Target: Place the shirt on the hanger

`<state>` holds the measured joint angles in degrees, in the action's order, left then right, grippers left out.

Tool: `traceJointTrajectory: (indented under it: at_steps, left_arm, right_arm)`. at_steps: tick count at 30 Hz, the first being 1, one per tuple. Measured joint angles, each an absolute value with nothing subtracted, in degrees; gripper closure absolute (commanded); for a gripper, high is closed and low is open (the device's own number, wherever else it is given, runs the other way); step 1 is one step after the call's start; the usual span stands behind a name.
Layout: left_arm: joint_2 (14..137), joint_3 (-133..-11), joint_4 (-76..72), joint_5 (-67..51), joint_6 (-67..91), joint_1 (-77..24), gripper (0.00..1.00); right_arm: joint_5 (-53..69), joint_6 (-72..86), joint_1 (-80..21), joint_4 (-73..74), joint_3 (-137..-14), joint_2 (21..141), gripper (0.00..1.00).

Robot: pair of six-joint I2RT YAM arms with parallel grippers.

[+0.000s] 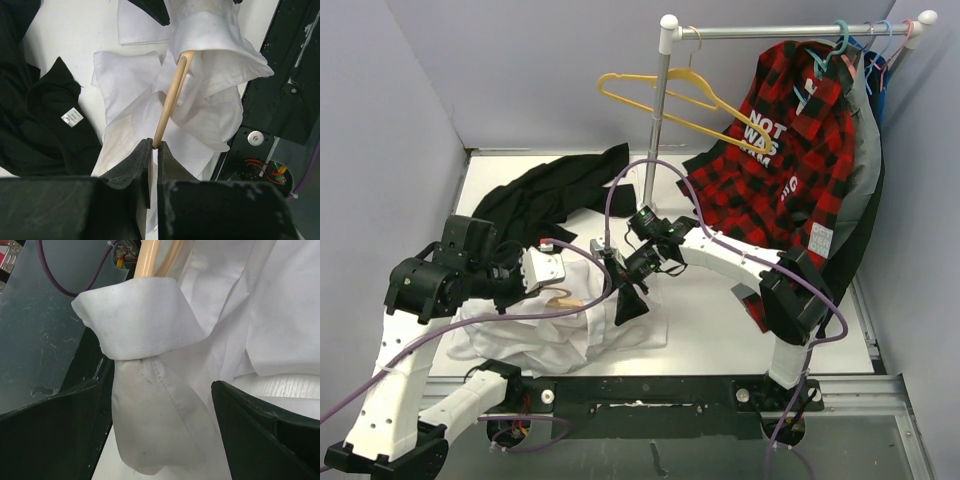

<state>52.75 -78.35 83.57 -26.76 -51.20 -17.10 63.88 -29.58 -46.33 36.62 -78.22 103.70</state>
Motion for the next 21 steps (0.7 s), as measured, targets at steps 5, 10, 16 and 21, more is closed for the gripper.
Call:
traceJointTrajectory:
  at_steps: [5,10,16,21]
  left_arm:
    - [53.4,-78.3,82.4,-26.6,-50.4,-17.1,1.00]
    - [53.5,-78.4,81.8,-26.8,-49.6,-16.7,1.00]
    - [54.4,-78.5,80.9,-27.1,-48.6,-15.8,1.00]
    - [54.4,-78.8,80.3,-27.2,-48.6,-15.5,1.00]
  right_arm:
    - [61.2,-26.9,-46.9,35.9,-77.9,103.7,0.02]
    - [57.9,-22.0,-48.6,29.0,-73.7,103.4,0.02]
    - [51.5,-19.5,-52.8,17.6,-64.3,99.7,0.81]
    - [45.8,-15.7,-53.6,11.9,-62.9,98.7,1.00]
